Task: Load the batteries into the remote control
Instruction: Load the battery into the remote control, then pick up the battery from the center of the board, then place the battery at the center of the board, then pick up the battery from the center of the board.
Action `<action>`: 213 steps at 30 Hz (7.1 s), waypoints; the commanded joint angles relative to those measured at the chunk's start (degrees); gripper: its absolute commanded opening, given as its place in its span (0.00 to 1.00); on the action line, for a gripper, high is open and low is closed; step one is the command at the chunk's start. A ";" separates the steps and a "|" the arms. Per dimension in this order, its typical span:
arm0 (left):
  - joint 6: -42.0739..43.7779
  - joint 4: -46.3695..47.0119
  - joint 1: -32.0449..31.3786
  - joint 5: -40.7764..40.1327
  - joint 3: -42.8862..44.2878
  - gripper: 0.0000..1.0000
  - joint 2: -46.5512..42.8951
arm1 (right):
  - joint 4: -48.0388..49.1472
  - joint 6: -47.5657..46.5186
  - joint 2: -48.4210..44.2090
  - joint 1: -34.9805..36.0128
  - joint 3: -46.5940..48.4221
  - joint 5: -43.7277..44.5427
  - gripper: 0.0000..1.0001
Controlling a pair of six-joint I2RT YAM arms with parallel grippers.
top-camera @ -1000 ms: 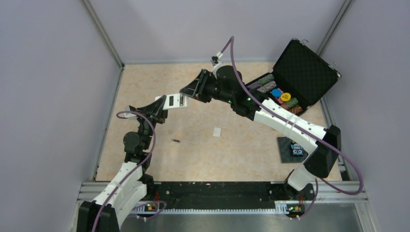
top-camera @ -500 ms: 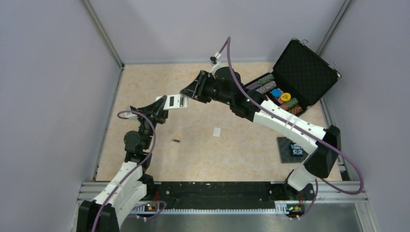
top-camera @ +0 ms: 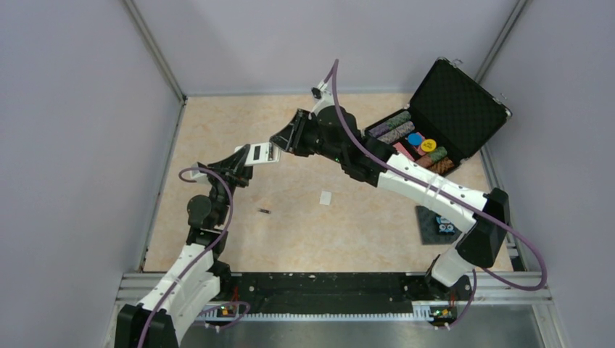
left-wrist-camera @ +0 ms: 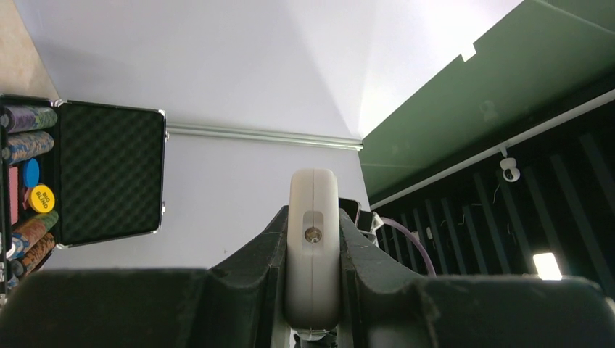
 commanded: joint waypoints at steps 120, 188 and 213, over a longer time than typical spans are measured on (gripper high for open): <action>63.22 -88.82 3.02 -48.31 38.18 0.00 -15.06 | -16.10 -34.38 31.99 10.07 16.93 -3.11 0.53; 68.52 -71.11 3.02 -14.66 25.92 0.00 -19.26 | -25.69 32.50 1.02 -13.01 -33.93 16.41 0.22; 69.91 -70.04 3.02 -16.63 26.05 0.00 -18.79 | -28.70 -61.90 1.29 -14.68 -21.08 1.54 0.61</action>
